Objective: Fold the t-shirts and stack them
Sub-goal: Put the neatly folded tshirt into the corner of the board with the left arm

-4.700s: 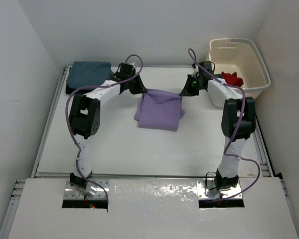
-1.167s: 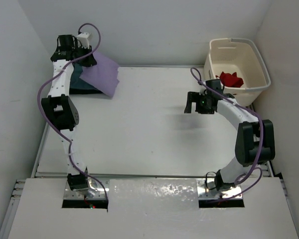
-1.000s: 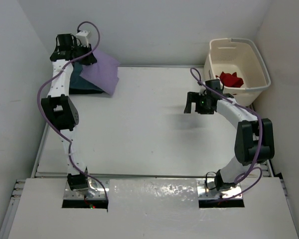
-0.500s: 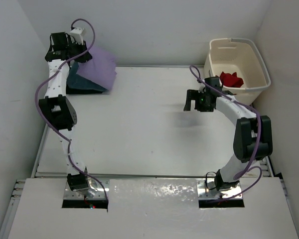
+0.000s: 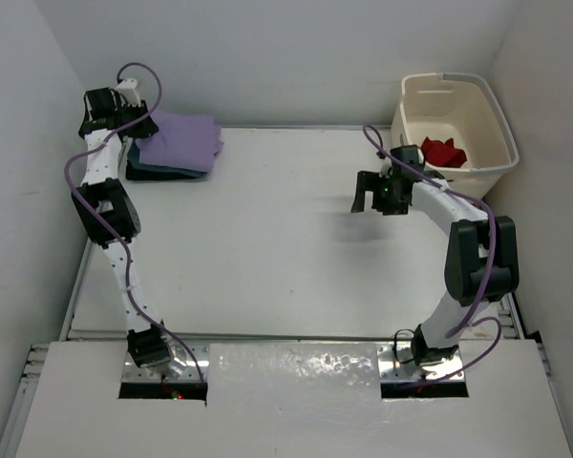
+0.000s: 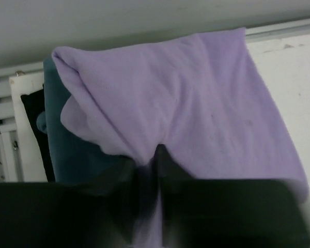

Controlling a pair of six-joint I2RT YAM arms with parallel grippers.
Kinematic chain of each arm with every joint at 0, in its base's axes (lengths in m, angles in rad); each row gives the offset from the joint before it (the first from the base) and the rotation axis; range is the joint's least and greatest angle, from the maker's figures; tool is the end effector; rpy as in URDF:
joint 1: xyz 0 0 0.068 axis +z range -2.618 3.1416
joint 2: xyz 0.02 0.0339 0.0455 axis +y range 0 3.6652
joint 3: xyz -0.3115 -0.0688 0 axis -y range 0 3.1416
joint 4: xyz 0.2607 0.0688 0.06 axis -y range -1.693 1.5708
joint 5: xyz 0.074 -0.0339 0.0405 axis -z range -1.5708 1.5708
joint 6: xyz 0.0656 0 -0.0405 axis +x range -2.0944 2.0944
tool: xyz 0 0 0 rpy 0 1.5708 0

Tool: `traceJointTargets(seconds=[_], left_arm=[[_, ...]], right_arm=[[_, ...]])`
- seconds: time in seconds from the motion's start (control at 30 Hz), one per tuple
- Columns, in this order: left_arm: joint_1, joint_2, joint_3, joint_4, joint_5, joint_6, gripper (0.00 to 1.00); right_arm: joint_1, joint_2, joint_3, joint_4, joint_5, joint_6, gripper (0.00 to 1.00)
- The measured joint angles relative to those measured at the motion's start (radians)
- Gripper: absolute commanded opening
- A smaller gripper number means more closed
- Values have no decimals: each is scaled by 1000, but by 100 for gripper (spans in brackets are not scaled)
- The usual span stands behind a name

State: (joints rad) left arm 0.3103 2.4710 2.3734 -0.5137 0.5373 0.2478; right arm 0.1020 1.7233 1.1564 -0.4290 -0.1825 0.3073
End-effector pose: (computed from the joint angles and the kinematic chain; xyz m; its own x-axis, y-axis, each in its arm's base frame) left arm 0.6160 0.1623 0.2666 -0.4963 0.0621 -0.8659 0.2667 0.9601 -0.0839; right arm 0.3915 0.0520 0.2158 -0.8558 0.2114 -0.4722 0.0635 0.9487 0.3097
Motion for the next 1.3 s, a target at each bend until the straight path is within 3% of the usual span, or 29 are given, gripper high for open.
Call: traceJointTargets(seconds=[0.07,0.1,0.47,0.67,0.8,0.93,1.3], left_arm=[[7,26,0,26,-22,-21,57],[8,35,0,41,-33,-29,98],[28,31,-1,158,-189,-156,100],[39,-136,-82,164,-318,-262,100],[36,-272,-136,216,-247,-347,100],[19,-291,-135,291,-131,-408,100],[-48,31,-133,291,25,-460,100]], right_arm=[[0,0,0,0,0,7,99],[0,0,0,-2,0,8,99],[1,-1,0,-23,0,14,99],[6,-51,0,-25,0,13,99],[7,-94,0,-16,0,14,99],[10,-94,-2,-14,-1,14,99],[12,-77,0,-45,28,13,99]])
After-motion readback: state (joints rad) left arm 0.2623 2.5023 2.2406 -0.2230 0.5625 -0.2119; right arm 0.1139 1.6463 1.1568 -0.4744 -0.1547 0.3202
